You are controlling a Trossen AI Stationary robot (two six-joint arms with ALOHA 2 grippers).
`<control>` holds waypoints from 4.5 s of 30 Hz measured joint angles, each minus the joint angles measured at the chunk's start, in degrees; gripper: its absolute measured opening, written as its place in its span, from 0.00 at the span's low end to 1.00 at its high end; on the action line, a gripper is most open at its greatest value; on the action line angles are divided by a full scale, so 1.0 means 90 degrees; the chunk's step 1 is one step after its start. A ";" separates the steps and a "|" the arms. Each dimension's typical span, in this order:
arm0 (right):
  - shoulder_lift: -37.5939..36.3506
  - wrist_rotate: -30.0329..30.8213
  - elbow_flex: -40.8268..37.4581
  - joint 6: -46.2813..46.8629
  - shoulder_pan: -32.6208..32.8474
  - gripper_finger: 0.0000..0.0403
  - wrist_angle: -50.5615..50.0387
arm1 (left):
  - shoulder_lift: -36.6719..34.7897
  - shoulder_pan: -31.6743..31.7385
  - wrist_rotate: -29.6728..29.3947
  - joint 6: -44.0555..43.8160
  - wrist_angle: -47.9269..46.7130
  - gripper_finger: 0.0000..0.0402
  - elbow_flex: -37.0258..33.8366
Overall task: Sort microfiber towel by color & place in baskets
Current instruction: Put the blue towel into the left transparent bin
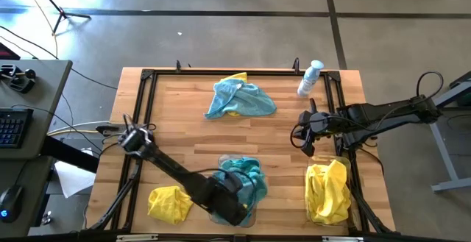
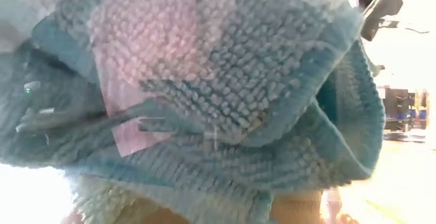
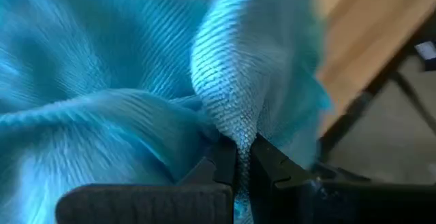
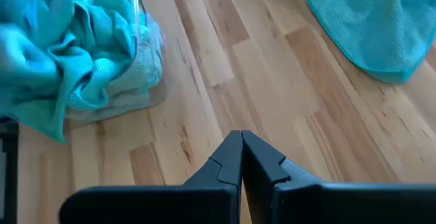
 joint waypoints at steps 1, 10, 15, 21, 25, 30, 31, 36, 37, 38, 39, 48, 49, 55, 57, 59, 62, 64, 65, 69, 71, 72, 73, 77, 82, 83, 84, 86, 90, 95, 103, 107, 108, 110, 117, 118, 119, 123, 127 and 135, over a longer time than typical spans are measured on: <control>0.0000 -0.0003 0.0000 -0.0002 0.0000 0.00 0.0020 | 0.0149 0.0019 0.0177 -0.0093 0.0017 0.00 -0.0004; 0.0000 -0.0050 0.0000 -0.0379 0.0000 0.01 0.0092 | 0.1059 0.0264 0.1055 -0.0082 0.0705 0.03 0.0017; 0.0000 -0.0048 0.0000 -0.0500 0.0000 0.01 0.0090 | 0.1098 0.0343 0.1175 -0.0081 0.0727 0.11 0.0025; 0.0000 -0.0048 0.0000 -0.0500 0.0000 0.01 0.0093 | 0.1095 0.0405 0.1348 -0.0123 0.0702 0.25 0.0127; 0.0000 -0.0067 0.0000 -0.0492 0.0000 0.01 0.0099 | 0.1112 0.0408 0.1385 -0.0120 0.0664 0.34 0.0264; 0.0000 -0.0191 0.0000 -0.0478 0.0000 0.01 0.0163 | 0.1127 0.0408 0.1390 0.0058 0.0492 0.40 0.0693; 0.0000 -0.0215 0.0000 -0.0480 0.0000 0.01 0.0198 | 0.1127 0.0408 0.1391 0.0052 0.0430 0.40 0.0793; 0.0000 -0.0308 0.0000 -0.0480 0.0000 0.01 0.0493 | 0.1125 0.0408 0.1390 0.0052 0.0005 0.40 0.1263; 0.0002 -0.0313 0.0000 -0.0449 0.0000 0.01 0.0566 | 0.1127 0.0408 0.1390 0.0052 -0.0140 0.40 0.1372; 0.0002 -0.0333 0.0000 -0.0449 0.0000 0.01 0.0617 | 0.1127 0.0408 0.1390 0.0052 -0.0303 0.40 0.1477; 0.0004 -0.0340 0.0000 -0.0449 0.0000 0.01 0.0667 | 0.1127 0.0408 0.1390 0.0050 -0.0425 0.40 0.1569; 0.0159 -0.0654 0.0000 -0.0305 0.0023 0.01 0.0781 | 0.1115 0.0403 0.1001 0.0015 -0.1908 0.40 0.2324; 0.0222 -0.0745 0.0000 -0.0306 0.0071 0.01 0.0869 | 0.1097 0.0403 0.0972 0.0034 -0.1979 0.40 0.2322; 0.0795 -0.0908 0.0000 -0.0304 0.0684 0.00 0.1798 | 0.0908 0.0349 0.0640 0.0535 -0.2142 0.40 0.2307; 0.1021 -0.0902 0.0000 -0.0277 0.0898 0.00 0.2232 | 0.0842 0.0308 0.0377 0.0738 -0.2175 0.40 0.2328; 0.1272 -0.0814 0.0065 -0.0206 0.1090 0.00 0.2482 | 0.0740 0.0243 0.0082 0.0918 -0.2213 0.40 0.2298; 0.1708 -0.0600 0.0409 -0.0099 0.1358 0.00 0.2502 | 0.0554 0.0178 -0.0306 0.1315 -0.2232 0.40 0.2298; 0.2046 -0.0443 0.0769 -0.0107 0.1528 0.00 0.2546 | 0.0421 0.0122 -0.0474 0.1730 -0.2323 0.40 0.2298; 0.2224 -0.0358 0.0971 -0.0100 0.1609 0.00 0.2529 | 0.0354 0.0110 -0.0552 0.1943 -0.2364 0.40 0.2298; 0.3056 -0.0061 0.1890 -0.0093 0.1810 0.00 0.2439 | 0.0143 0.0063 -0.0755 0.2704 -0.2743 0.40 0.2298; 0.3508 0.0001 0.2425 0.0003 0.1849 0.00 0.2254 | 0.0076 0.0045 -0.0872 0.2994 -0.3023 0.40 0.2299; 0.3734 0.0003 0.2697 0.0043 0.1851 0.00 0.2117 | 0.0055 0.0034 -0.0938 0.3122 -0.3152 0.40 0.2300; 0.3965 0.0003 0.2983 0.0092 0.1851 0.00 0.1911 | 0.0028 0.0020 -0.0993 0.3267 -0.3203 0.40 0.2298; 0.4820 0.0055 0.4111 0.0329 0.1846 0.00 0.1024 | -0.0230 -0.0105 -0.1132 0.4022 -0.3159 0.40 0.2130; 0.5753 0.0284 0.5391 0.0549 0.1846 0.00 0.0210 | -0.1060 -0.0248 -0.1327 0.4259 -0.3078 0.40 0.1068; 0.5902 0.0294 0.5597 0.0602 0.1846 0.00 0.0092 | -0.1299 -0.0280 -0.1342 0.4241 -0.3019 0.40 0.0737; 0.6032 0.0297 0.5788 0.0695 0.1846 0.00 -0.0026 | -0.1539 -0.0316 -0.1345 0.4202 -0.2909 0.40 0.0382; 0.6268 0.0299 0.6141 0.0845 0.1846 0.00 -0.0277 | -0.2094 -0.0382 -0.1341 0.4134 -0.2440 0.40 -0.0440; 0.6596 0.0356 0.6610 0.1216 0.1846 0.00 -0.0681 | -0.3256 -0.0526 -0.1261 0.3848 -0.1112 0.40 -0.2235; 0.6756 0.0486 0.6681 0.1531 0.1807 0.00 -0.0762 | -0.4471 -0.0780 -0.1013 0.3028 0.0200 0.40 -0.4208; 0.7332 -0.0061 0.6683 0.1746 0.1642 0.00 -0.0466 | -0.5603 -0.1268 -0.0953 0.2079 0.1987 0.40 -0.6373; 0.7700 -0.0201 0.6683 0.1917 0.1576 0.00 -0.0491 | -0.5806 -0.1391 -0.0909 0.2019 0.2717 0.40 -0.7001; 0.7792 -0.0267 0.6683 0.1974 0.1541 0.00 -0.0480 | -0.5824 -0.1400 -0.0888 0.1987 0.2854 0.40 -0.7111; 0.7995 -0.0342 0.6683 0.2025 0.1480 0.00 -0.0480 | -0.5838 -0.1416 -0.0863 0.1898 0.3021 0.40 -0.7274; 0.8627 -0.0543 0.6708 0.2035 0.1366 0.00 -0.0451 | -0.5840 -0.1423 -0.0857 0.1868 0.3159 0.40 -0.7390; 0.8657 -0.0564 0.6713 0.2034 0.1364 0.00 -0.0446 | -0.5840 -0.1423 -0.0847 0.1869 0.3157 0.40 -0.7390; 0.8689 -0.0568 0.6713 0.2029 0.1362 0.00 -0.0449 | -0.5840 -0.1423 -0.0810 0.1869 0.3158 0.40 -0.7390; 0.8711 -0.0558 0.6712 0.2013 0.1365 0.00 -0.0451 | -0.5840 -0.1423 -0.0774 0.1869 0.3156 0.40 -0.7390; 0.8699 -0.0574 0.6794 0.2006 0.1365 0.00 -0.0535 | -0.5840 -0.1423 -0.0770 0.1864 0.3160 0.40 -0.7390; 0.8721 -0.0738 0.7718 0.1722 0.1367 0.10 -0.1343 | -0.5840 -0.1423 -0.0759 0.1755 0.3186 0.40 -0.7390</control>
